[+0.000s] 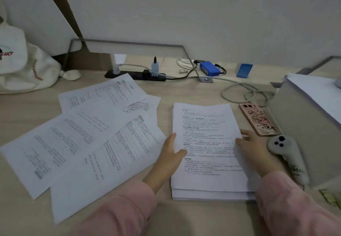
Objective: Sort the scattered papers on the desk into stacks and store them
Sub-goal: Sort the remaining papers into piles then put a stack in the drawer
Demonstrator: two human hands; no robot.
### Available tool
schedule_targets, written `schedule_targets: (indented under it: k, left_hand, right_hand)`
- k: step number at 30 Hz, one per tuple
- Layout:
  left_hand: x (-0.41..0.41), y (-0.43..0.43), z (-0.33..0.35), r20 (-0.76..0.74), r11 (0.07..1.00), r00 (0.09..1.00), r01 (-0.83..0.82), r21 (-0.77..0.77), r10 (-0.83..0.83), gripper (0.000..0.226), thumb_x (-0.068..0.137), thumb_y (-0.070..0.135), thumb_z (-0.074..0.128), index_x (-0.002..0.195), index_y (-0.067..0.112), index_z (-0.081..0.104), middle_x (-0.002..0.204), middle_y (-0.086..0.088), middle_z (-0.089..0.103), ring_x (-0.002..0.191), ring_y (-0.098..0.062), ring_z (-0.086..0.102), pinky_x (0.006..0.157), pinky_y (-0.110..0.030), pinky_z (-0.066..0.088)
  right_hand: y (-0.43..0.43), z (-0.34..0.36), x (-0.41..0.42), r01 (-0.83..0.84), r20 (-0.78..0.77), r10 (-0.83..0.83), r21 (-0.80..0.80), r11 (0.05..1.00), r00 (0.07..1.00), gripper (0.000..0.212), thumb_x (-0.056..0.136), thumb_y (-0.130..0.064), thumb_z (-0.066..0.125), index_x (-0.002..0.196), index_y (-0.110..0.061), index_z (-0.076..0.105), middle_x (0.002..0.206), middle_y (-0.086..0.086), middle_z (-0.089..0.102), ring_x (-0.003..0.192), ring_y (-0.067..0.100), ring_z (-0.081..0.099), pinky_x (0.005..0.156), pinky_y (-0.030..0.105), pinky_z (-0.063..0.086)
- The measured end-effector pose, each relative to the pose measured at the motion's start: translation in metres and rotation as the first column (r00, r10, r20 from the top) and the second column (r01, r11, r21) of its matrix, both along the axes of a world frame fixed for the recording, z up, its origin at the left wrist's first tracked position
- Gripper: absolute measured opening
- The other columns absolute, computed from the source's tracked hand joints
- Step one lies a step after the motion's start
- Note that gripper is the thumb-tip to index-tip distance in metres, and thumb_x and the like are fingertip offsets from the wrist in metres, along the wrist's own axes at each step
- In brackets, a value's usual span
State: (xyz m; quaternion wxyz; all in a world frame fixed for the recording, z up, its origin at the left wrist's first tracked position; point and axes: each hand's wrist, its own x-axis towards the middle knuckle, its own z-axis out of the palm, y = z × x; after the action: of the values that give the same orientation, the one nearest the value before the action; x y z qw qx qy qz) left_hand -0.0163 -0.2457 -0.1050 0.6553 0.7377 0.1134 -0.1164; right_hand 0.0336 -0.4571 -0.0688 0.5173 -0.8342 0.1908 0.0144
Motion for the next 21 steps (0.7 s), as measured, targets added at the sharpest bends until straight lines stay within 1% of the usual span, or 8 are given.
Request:
schedule_targets:
  k: [3,5,9,12,13,15,17,21]
  left_hand:
    - [-0.004,-0.003,0.002,-0.005,0.999,1.0,0.013,0.047,-0.013,0.076,0.082,0.03,0.054,0.149,0.024,0.02,0.153,0.009,0.026,0.14,-0.013,0.029,0.116,-0.041,0.027]
    - [-0.005,-0.003,0.001,0.011,0.998,1.0,0.018,0.063,-0.018,0.076,0.079,0.033,0.054,0.148,0.023,0.023,0.152,0.008,0.028,0.139,-0.013,0.031,0.115,-0.041,0.028]
    - [-0.011,-0.001,-0.001,0.025,0.997,1.0,0.015,0.077,-0.017,0.07,0.084,0.029,0.055,0.147,0.02,0.026,0.151,0.007,0.029,0.138,-0.013,0.032,0.115,-0.041,0.029]
    - [-0.017,0.001,0.002,0.005,0.997,0.999,0.045,0.067,-0.045,0.074,0.08,0.031,0.054,0.146,0.02,0.025,0.152,0.005,0.03,0.138,-0.011,0.032,0.115,-0.041,0.029]
    - [-0.02,0.001,0.004,0.006,0.996,0.998,0.059,0.066,-0.059,0.07,0.083,0.028,0.054,0.147,0.02,0.024,0.153,0.006,0.029,0.139,-0.011,0.031,0.115,-0.041,0.029]
    - [-0.023,0.004,0.01,0.027,0.993,0.997,0.076,0.087,-0.078,0.062,0.091,0.022,0.052,0.146,0.02,0.025,0.152,0.007,0.028,0.14,-0.01,0.028,0.116,-0.038,0.026]
    - [-0.025,0.012,0.014,0.077,0.989,0.994,0.068,0.128,-0.079,0.055,0.094,0.019,0.048,0.145,0.021,0.028,0.147,0.011,0.03,0.136,-0.006,0.028,0.115,-0.03,0.024]
    - [-0.03,0.043,0.025,0.198,0.969,0.98,-0.017,0.246,-0.033,0.045,0.095,0.021,0.048,0.139,0.024,0.037,0.136,0.018,0.032,0.121,0.004,0.029,0.102,-0.013,0.024]
  right_hand:
    - [0.0,-0.01,-0.001,-0.057,0.001,0.057,-0.078,0.995,0.998,0.038,0.087,-0.002,0.044,0.121,-0.011,0.056,0.097,0.004,0.064,0.089,0.023,0.061,0.074,0.028,0.046]
    - [0.0,-0.011,-0.001,-0.081,-0.009,0.08,-0.122,0.989,0.997,0.041,0.086,-0.001,0.044,0.124,-0.013,0.054,0.101,0.004,0.061,0.094,0.023,0.058,0.079,0.029,0.042]
    - [-0.003,-0.008,0.001,-0.072,-0.052,0.068,-0.082,0.994,0.996,0.042,0.084,0.004,0.043,0.122,-0.011,0.052,0.1,0.006,0.061,0.087,0.023,0.058,0.068,0.03,0.047]
    - [-0.007,-0.008,-0.002,-0.059,-0.068,0.053,-0.076,0.995,0.996,0.042,0.085,0.008,0.042,0.123,-0.006,0.05,0.097,0.007,0.06,0.082,0.021,0.056,0.057,0.026,0.042]
    - [-0.007,-0.008,-0.003,-0.062,-0.071,0.056,-0.092,0.994,0.996,0.044,0.085,0.008,0.043,0.127,-0.005,0.048,0.104,0.01,0.06,0.085,0.023,0.055,0.062,0.027,0.043]
    - [-0.004,-0.008,-0.005,-0.08,-0.059,0.068,-0.225,0.971,0.996,0.051,0.087,0.003,0.046,0.137,-0.004,0.039,0.129,0.019,0.049,0.102,0.028,0.052,0.083,0.033,0.044]
    - [0.006,-0.003,-0.006,-0.114,-0.034,0.109,-0.368,0.923,0.993,0.056,0.087,-0.002,0.051,0.14,-0.004,0.034,0.142,0.023,0.033,0.125,0.035,0.039,0.104,0.038,0.033]
    - [0.048,0.009,-0.007,-0.293,-0.013,0.307,-0.346,0.891,0.951,0.046,0.088,-0.009,0.054,0.134,-0.012,0.046,0.143,0.017,0.03,0.128,0.03,0.038,0.106,0.037,0.033]
